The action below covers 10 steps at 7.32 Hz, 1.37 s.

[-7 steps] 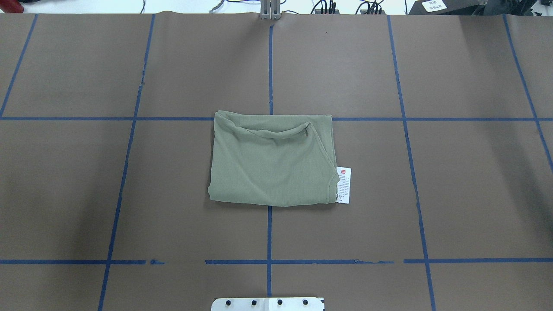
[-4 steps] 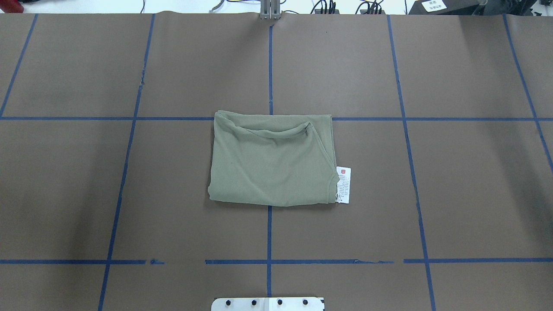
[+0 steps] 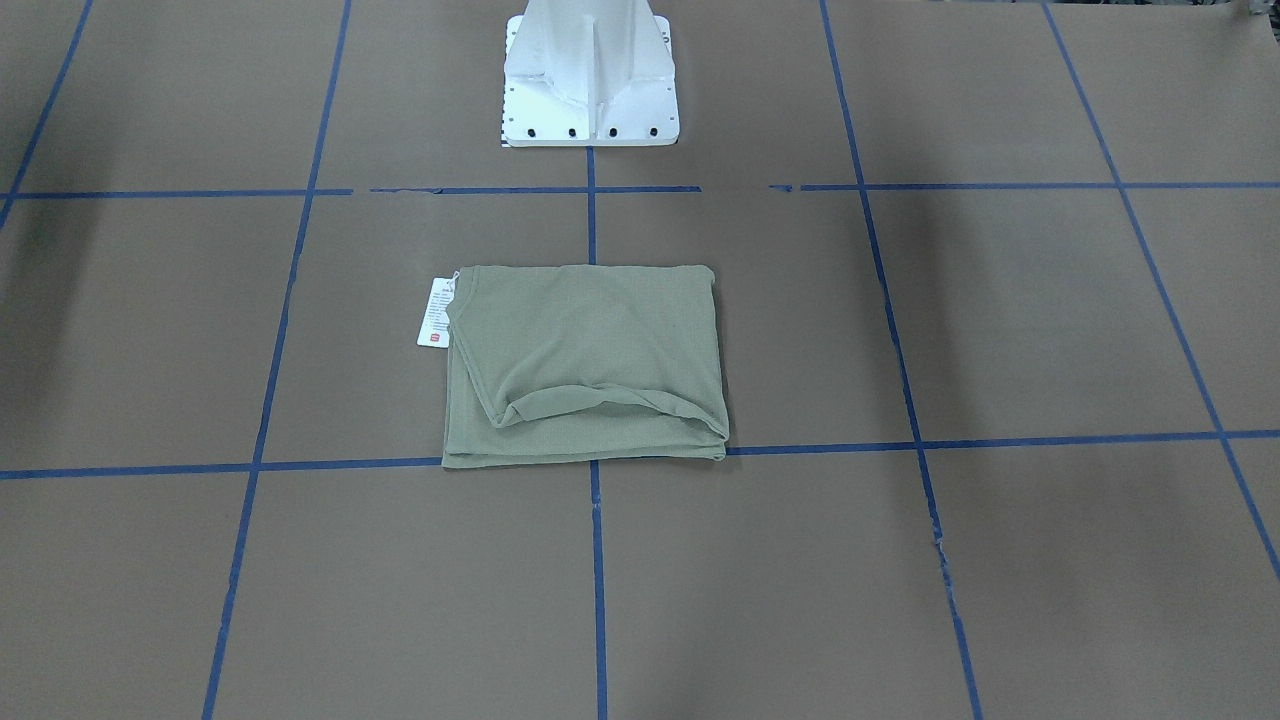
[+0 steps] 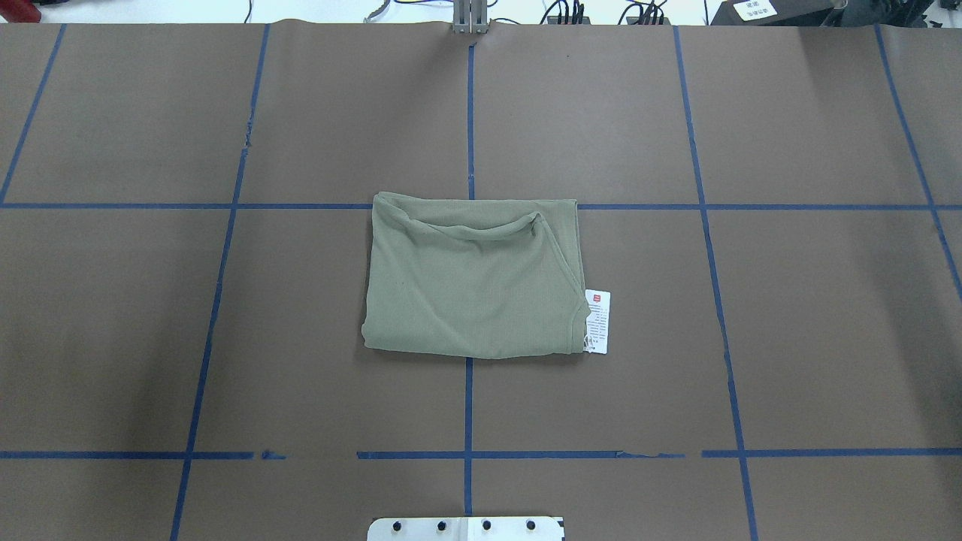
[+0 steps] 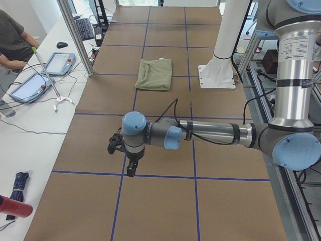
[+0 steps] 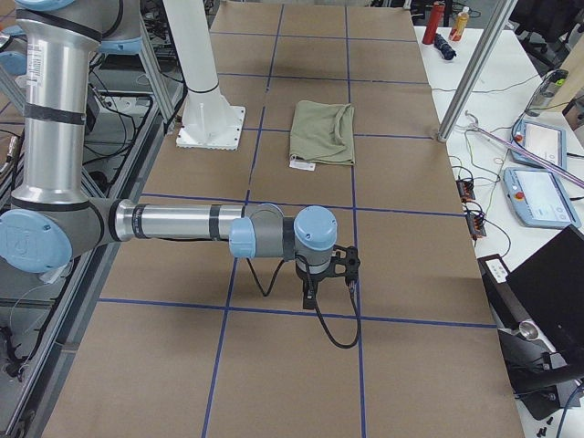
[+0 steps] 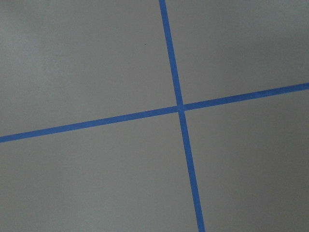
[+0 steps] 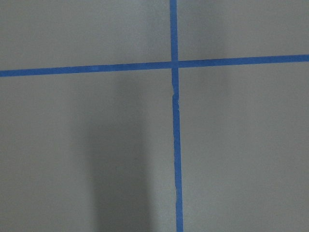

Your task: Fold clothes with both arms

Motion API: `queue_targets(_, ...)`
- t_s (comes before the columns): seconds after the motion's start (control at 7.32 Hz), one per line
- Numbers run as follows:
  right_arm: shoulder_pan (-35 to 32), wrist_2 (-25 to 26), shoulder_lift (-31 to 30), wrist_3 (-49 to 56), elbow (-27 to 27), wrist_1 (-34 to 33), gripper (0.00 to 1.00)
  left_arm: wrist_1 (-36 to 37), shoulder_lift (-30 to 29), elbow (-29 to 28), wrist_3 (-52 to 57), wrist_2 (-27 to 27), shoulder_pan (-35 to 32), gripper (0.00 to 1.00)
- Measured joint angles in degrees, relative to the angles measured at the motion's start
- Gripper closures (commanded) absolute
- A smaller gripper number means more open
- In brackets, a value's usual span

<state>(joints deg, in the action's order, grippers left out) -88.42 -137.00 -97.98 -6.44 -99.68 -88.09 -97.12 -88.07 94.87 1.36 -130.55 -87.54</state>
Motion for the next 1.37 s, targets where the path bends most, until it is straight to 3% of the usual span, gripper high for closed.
queue_targets(1.37,-0.43,1.04,1.92,-0.01,-0.18,0.11,0.00,-0.09,0.34,-0.04,0.20,-0.06,0.00,0.00)
